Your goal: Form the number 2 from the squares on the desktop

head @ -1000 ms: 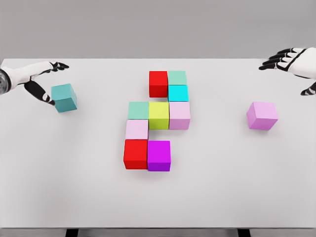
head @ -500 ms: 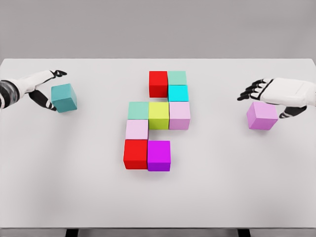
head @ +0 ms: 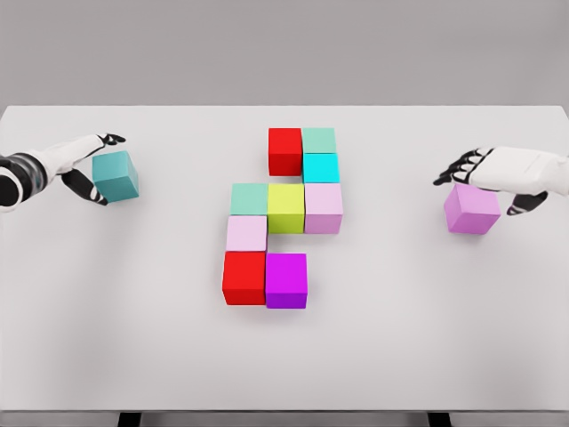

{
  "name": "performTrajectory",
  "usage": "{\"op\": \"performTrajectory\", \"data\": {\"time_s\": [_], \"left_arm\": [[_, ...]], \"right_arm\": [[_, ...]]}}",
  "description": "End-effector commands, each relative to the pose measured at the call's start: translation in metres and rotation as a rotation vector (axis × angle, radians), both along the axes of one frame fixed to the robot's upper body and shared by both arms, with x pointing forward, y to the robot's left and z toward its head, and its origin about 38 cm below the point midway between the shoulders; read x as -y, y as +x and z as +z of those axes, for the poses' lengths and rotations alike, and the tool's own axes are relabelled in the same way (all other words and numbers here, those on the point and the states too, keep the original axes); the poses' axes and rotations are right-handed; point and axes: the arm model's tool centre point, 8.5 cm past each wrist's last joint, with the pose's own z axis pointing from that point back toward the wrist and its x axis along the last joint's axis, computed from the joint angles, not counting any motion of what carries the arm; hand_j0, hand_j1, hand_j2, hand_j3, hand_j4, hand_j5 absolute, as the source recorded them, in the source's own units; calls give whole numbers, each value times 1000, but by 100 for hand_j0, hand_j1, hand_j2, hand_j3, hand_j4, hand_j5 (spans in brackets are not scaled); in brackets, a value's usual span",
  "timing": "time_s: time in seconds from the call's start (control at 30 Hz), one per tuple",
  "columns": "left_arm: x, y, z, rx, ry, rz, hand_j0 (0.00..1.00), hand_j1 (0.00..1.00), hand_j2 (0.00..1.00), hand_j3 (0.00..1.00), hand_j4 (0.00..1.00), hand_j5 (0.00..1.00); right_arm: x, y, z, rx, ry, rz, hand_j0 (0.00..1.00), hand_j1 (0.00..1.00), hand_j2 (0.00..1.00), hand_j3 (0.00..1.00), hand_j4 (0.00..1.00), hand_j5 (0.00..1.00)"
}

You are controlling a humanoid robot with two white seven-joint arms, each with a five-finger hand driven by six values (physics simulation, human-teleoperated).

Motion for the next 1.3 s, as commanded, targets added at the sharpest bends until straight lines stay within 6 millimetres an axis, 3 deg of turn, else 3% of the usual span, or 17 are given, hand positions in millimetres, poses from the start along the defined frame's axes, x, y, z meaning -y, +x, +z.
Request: {"op": "performTrajectory", "data": {"time_s": [0.0,0.53,0.87,0.97,1.1,1.27], "left_arm": [[0,0,-1,3,3,0,100,100,100,100,100,100],[3,0,-6,-6,9,-5,98,98,98,98,98,98],[6,0,-7,-8,6,-13,86,86,86,86,86,86],[7,0,-7,-7,3,-17,76,76,76,76,76,76],[8,0,-7,-5,-1,-25,68,68,68,68,68,68],[9,0,-7,-3,-6,-33,61,61,61,61,61,61]], "right_arm": [[1,3,-10,-18,-5,-14,100,100,100,100,100,100],[2,6,-28,-56,-40,-25,100,100,100,100,100,100],[0,8,-34,-68,-31,-30,100,100,100,100,100,100],[0,9,-34,-67,-34,-32,100,100,100,100,100,100],[3,10,-33,-66,-34,-40,82,82,82,82,82,82],[2,10,-34,-68,-34,-38,72,72,72,72,72,72]]}}
